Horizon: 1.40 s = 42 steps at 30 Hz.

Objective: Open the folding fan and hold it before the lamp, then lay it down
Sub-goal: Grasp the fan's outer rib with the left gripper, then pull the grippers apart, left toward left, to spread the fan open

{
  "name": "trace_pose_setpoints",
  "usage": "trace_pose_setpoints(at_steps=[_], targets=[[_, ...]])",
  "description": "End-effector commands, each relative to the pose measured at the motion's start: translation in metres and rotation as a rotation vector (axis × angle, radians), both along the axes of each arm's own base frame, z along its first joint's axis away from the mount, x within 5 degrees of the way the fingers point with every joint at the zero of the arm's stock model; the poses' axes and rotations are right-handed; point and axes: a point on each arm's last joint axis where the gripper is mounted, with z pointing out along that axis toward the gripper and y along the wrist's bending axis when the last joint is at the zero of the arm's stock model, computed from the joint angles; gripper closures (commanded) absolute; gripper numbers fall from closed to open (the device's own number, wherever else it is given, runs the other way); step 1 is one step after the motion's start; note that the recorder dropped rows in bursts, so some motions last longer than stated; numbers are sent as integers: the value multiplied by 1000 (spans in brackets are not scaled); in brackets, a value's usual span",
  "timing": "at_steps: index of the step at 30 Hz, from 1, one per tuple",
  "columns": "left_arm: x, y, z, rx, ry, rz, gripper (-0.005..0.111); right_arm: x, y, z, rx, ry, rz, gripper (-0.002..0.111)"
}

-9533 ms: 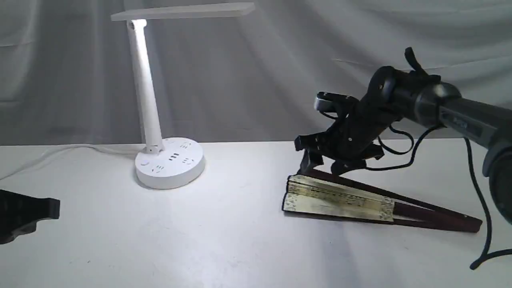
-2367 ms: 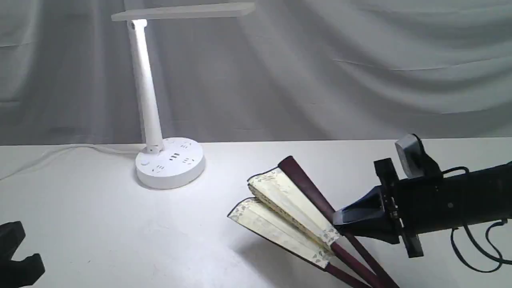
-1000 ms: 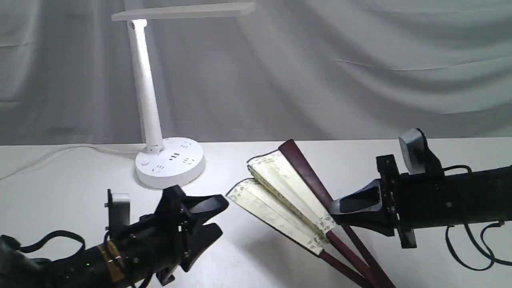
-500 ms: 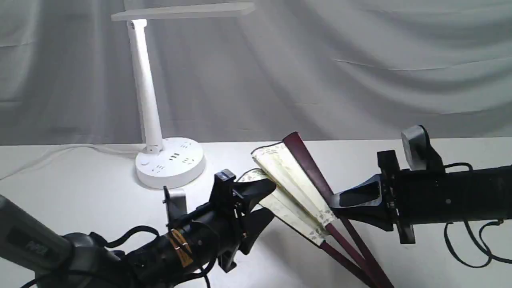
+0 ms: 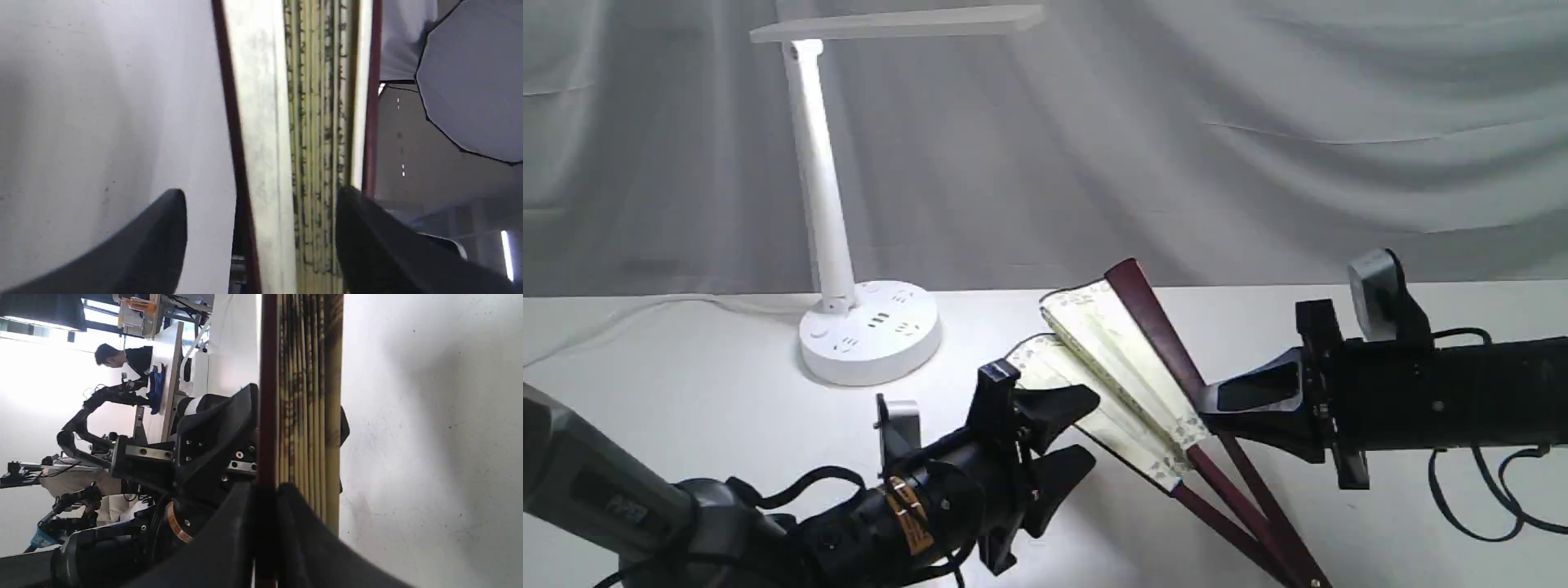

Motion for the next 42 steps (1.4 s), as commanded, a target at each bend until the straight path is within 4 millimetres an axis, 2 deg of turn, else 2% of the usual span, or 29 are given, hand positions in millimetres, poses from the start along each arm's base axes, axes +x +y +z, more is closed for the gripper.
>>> trace_pose_setpoints(at_steps=[1, 6, 17, 30, 32, 36, 38, 42], targets=[[4, 1, -1, -5, 31, 56, 58, -1, -1, 7, 15, -30, 4, 108], [9, 5, 3, -58, 19, 127, 71, -3, 5, 5, 0, -18, 38, 108], [9, 6, 2, -55, 26, 137, 71, -4, 24, 2, 6, -10, 90, 108], [7, 3, 4, -54, 7, 94, 80, -2, 23, 3, 19, -21, 70, 108], [7, 2, 6, -73, -13, 85, 85, -2, 23, 3, 19, -21, 70, 108], [6, 2, 11, -115, -47, 80, 107, -2, 23, 3, 17, -23, 72, 108], [6, 2, 11, -115, -47, 80, 107, -2, 23, 3, 17, -23, 72, 105], [6, 2, 11, -128, -29, 77, 107, -2, 23, 3, 17, -23, 72, 90]])
